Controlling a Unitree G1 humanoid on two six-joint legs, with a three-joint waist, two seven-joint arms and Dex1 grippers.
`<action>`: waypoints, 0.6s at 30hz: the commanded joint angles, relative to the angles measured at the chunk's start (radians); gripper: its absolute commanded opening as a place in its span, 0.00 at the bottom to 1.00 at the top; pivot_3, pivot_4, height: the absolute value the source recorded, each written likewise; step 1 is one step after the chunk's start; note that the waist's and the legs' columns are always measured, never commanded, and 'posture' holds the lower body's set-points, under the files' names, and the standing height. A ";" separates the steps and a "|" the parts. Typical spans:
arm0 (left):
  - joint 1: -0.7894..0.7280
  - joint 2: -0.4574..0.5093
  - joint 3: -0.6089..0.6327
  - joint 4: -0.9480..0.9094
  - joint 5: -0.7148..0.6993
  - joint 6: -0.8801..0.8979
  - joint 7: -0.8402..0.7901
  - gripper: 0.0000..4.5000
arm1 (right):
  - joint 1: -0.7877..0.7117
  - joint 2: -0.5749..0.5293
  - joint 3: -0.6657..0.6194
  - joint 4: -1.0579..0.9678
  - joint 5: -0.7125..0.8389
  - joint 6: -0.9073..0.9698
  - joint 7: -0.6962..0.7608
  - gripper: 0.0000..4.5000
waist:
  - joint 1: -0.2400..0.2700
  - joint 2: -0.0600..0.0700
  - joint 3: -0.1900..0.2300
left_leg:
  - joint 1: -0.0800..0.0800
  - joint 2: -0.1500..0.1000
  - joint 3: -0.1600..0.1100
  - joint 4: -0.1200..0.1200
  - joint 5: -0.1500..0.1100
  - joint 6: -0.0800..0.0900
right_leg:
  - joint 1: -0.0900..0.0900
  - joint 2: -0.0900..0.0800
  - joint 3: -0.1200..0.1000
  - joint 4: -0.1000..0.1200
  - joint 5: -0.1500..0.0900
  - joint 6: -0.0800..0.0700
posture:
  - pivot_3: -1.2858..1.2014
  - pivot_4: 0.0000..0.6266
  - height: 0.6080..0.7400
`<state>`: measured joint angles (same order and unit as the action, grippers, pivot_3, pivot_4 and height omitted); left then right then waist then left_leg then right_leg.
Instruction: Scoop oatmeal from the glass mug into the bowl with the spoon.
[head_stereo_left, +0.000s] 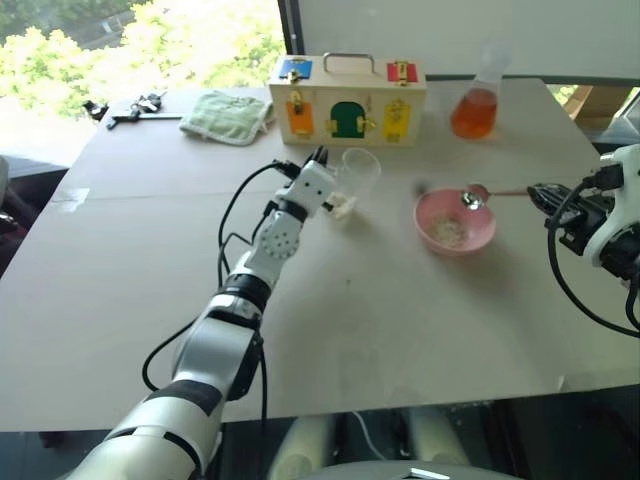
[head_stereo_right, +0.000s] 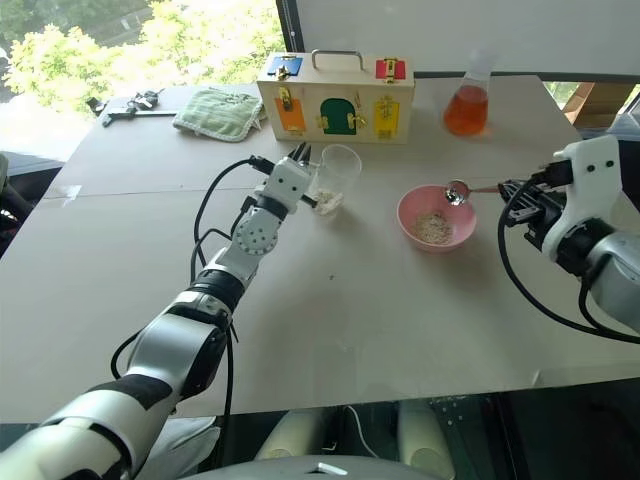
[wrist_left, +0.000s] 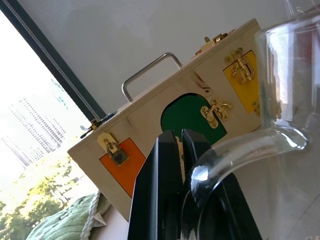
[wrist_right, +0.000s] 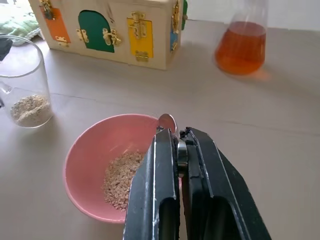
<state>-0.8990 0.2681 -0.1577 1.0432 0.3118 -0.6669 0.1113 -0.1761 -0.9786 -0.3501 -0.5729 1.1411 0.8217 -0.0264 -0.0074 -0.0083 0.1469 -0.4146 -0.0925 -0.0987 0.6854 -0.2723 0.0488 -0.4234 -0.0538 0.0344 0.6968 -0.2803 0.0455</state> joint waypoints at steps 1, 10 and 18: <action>-0.024 0.005 0.010 -0.018 -0.004 -0.027 0.004 0.00 | -0.021 -0.024 0.009 -0.048 -0.101 -0.030 0.084 0.00 | 0.000 0.000 0.000 | 0.000 0.000 0.000 0.000 0.000 0.000 | 0.000 0.000 0.000 0.000 0.000 0.000 | 0.52 0.24 1.00; -0.019 0.002 0.015 -0.026 -0.009 -0.022 0.008 0.00 | -0.004 0.156 -0.132 0.083 0.235 0.078 -0.139 0.00 | 0.001 -0.001 0.000 | 0.000 0.000 0.000 0.000 0.000 0.000 | 0.000 0.000 0.000 0.000 0.000 0.000 | 0.52 0.24 1.00; -0.009 -0.006 0.013 -0.034 -0.011 -0.021 0.005 0.00 | -0.063 0.297 -0.161 0.202 0.767 -0.102 -0.559 0.00 | -0.006 -0.002 -0.001 | 0.000 0.000 0.000 0.000 0.000 0.000 | 0.000 0.000 0.001 0.001 0.000 0.000 | 0.52 0.24 1.00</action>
<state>-0.8986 0.2666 -0.1572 1.0431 0.3115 -0.6666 0.1115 -0.1870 -0.6804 -0.4729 -0.3464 1.7741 0.7981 -0.5172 -0.0133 -0.0105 0.1463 -0.4143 -0.0925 -0.0982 0.6856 -0.2721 0.0487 -0.4235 -0.0540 0.0356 0.6975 -0.2802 0.0456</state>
